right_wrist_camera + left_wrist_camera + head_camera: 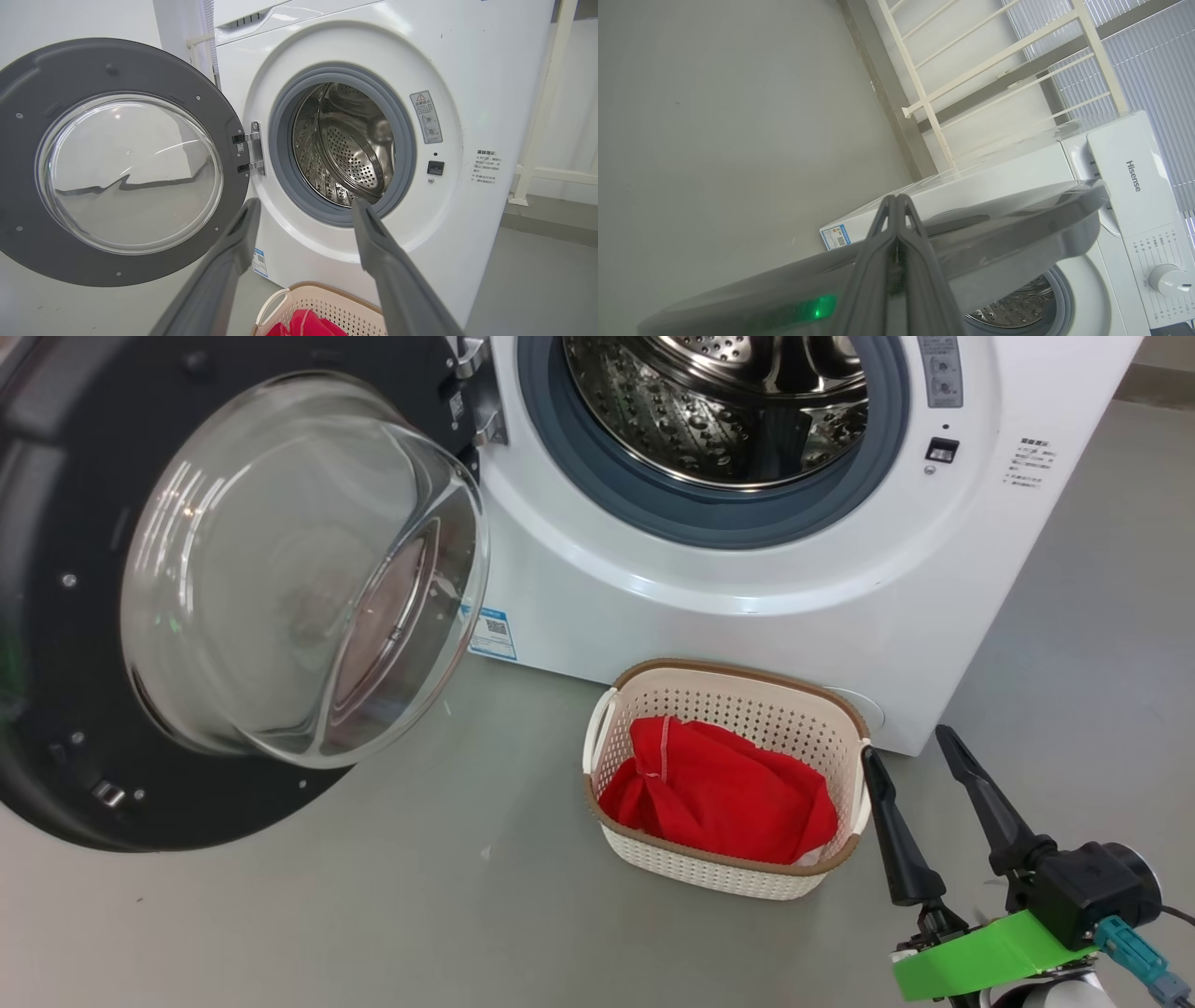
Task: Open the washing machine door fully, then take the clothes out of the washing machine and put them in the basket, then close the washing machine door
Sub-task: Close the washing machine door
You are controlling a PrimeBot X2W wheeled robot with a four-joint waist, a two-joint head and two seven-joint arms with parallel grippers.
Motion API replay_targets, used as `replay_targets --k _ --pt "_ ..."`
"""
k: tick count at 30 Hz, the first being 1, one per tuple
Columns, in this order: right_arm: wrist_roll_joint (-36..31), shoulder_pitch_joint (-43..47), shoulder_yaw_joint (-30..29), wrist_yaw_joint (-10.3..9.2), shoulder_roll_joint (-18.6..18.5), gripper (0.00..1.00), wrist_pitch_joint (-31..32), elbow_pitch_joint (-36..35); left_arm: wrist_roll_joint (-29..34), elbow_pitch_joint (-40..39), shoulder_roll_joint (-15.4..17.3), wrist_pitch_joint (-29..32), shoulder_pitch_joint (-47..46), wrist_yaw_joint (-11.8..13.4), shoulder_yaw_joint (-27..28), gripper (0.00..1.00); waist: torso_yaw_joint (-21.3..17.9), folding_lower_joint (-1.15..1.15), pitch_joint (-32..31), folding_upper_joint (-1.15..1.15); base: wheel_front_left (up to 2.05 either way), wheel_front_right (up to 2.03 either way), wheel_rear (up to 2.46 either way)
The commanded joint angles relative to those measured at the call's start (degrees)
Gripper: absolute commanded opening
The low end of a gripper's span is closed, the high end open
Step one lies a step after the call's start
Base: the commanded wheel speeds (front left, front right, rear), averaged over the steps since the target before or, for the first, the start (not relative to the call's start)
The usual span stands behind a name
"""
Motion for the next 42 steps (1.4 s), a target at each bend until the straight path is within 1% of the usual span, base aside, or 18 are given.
replay_targets --k 1,5,10,16,20,22,24,27,28,37,42 --pt "-0.82 -1.78 1.01 0.34 -0.42 1.00 -0.37 -1.77 -0.40 -1.13 1.85 0.72 -1.24 -0.91 0.19 0.00 0.41 0.00 0.18 0.00 0.00 0.00 0.00" --pt "-0.85 -1.56 1.14 0.34 -0.42 1.00 -0.37 -1.82 -1.65 -0.97 0.15 1.74 -0.77 -1.80 0.61 0.00 1.04 0.00 0.15 0.00 0.00 0.00 0.00" --pt "-1.42 -1.56 1.22 0.34 -0.42 1.00 -0.37 -1.70 -1.73 -1.99 -1.73 2.15 1.28 -2.93 -0.03 0.00 1.53 0.00 -0.16 0.00 0.00 0.00 0.00" --pt "-1.16 -1.27 1.75 0.34 -0.42 1.00 -0.37 -1.51 -4.96 -5.14 -4.04 3.11 3.96 -4.50 2.06 0.00 1.70 0.00 -0.76 0.00 0.00 0.00 0.00" --pt "-1.34 -0.99 0.97 0.34 -0.42 1.00 -0.37 -1.29 -7.80 -9.33 -6.58 4.08 6.16 -4.66 3.99 0.00 2.07 0.00 -1.19 0.00 0.00 0.00 0.00" --pt "-1.35 -0.77 0.89 0.34 -0.42 1.00 -0.37 -1.25 -9.37 -11.61 -7.54 5.34 7.26 -4.22 5.01 0.00 2.22 0.00 -1.42 0.00 0.00 0.00 0.00" --pt "-1.35 -0.57 1.03 0.34 -0.42 1.00 -0.37 -1.17 -10.52 -14.37 -9.00 6.32 8.58 -3.43 5.62 0.00 2.47 0.00 -1.71 0.00 0.00 0.00 0.00" --pt "-1.09 -0.45 1.28 0.34 -0.42 1.00 -0.37 -1.03 -11.24 -19.44 -10.94 7.37 11.13 -1.49 5.93 0.00 2.74 0.00 -2.12 0.00 0.00 0.00 0.00" --pt "-1.09 -0.45 1.28 0.34 -0.42 1.00 -0.37 -1.03 -11.24 -19.44 -10.94 7.37 11.13 -1.49 5.93 0.00 2.74 0.00 -2.12 0.00 0.00 0.00 0.00" --pt "-0.75 -0.53 2.12 0.34 -0.42 1.00 -0.37 -1.07 -11.78 -37.85 -16.50 11.88 21.28 5.07 4.73 0.00 2.39 0.00 -2.05 0.00 0.00 0.00 0.00" --pt "-0.83 -0.86 2.38 0.34 -0.42 1.00 -0.37 -0.91 -14.64 -47.54 -19.11 13.80 25.68 8.79 4.02 0.00 2.05 0.00 -1.55 0.00 0.00 0.00 0.00"
